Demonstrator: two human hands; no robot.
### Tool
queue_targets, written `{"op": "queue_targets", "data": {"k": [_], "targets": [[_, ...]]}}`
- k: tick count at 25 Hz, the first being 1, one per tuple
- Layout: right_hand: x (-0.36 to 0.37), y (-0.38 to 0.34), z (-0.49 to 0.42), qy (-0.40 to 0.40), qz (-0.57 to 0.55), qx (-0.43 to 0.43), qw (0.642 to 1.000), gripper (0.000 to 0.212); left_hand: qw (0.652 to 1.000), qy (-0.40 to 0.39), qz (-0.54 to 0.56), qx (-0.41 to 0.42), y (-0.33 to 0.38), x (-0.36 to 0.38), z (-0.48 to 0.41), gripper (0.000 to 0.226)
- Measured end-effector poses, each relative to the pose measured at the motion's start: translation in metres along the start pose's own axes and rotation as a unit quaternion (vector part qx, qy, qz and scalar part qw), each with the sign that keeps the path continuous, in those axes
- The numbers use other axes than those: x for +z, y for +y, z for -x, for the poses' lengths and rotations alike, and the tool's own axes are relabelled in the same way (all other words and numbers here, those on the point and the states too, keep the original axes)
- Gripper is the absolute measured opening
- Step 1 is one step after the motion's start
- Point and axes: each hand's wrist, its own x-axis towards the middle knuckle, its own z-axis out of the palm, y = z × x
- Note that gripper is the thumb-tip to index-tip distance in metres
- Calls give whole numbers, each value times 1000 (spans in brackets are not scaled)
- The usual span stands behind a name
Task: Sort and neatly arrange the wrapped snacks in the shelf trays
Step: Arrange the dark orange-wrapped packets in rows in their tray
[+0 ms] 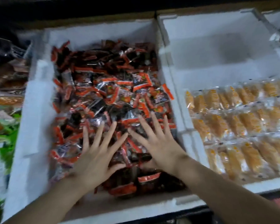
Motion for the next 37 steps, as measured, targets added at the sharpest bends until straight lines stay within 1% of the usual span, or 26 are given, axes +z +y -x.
{"op": "queue_targets", "data": {"k": [1, 3, 5, 9, 13, 16, 20, 22, 24, 26, 28, 29, 31, 33, 34, 35, 37], "targets": [[1, 2, -14, -7, 16, -1, 1000, 112, 1000, -8, -4, -1, -12, 10, -5, 84], [-3, 5, -43, 6, 53, 0, 999, 109, 1000, -12, -16, -16, -34, 23, -21, 87], [-8, 11, -69, 11, 67, 11, 998, 108, 999, -14, -28, -42, -51, 27, -41, 88], [-14, 34, -111, 18, 63, 43, 997, 110, 996, 31, -26, -81, -75, 39, -68, 86], [-15, 46, -131, 3, 32, 41, 999, 110, 993, 10, -15, -117, -86, 40, -89, 80], [-22, 53, -146, -1, 31, 50, 998, 112, 992, 30, 19, -123, -97, 39, -100, 78], [-34, 55, -156, -17, 32, 70, 997, 113, 992, -25, -1, -127, -102, 28, -108, 80], [-35, 50, -149, -21, 40, 83, 996, 110, 990, -53, 4, -129, -100, 19, -107, 82], [-35, 43, -135, -21, 44, 91, 995, 104, 988, -77, 12, -134, -95, 9, -100, 76], [-36, 36, -115, 7, 15, 93, 996, 98, 988, -74, 5, -134, -85, 0, -86, 68], [-37, 28, -88, 43, -30, 83, 995, 93, 991, -50, 0, -125, -71, -5, -64, 67], [-38, 23, -72, 56, -43, 76, 995, 92, 992, -34, 2, -119, -64, -6, -50, 70], [-37, 13, -38, 67, -48, 68, 994, 90, 995, -8, 23, -98, -53, -7, -20, 86], [-33, 0, -1, 60, -52, 73, 994, 91, 996, -6, 52, -70, -43, -6, 11, 104], [-28, -5, 15, 54, -61, 83, 993, 93, 996, -10, 67, -61, -38, -5, 23, 107], [-22, -11, 30, 49, -71, 96, 992, 95, 995, -13, 86, -55, -32, -4, 35, 106], [-10, -21, 52, 36, -87, 122, 988, 99, 988, -31, 143, -49, -21, -5, 54, 94]]}}
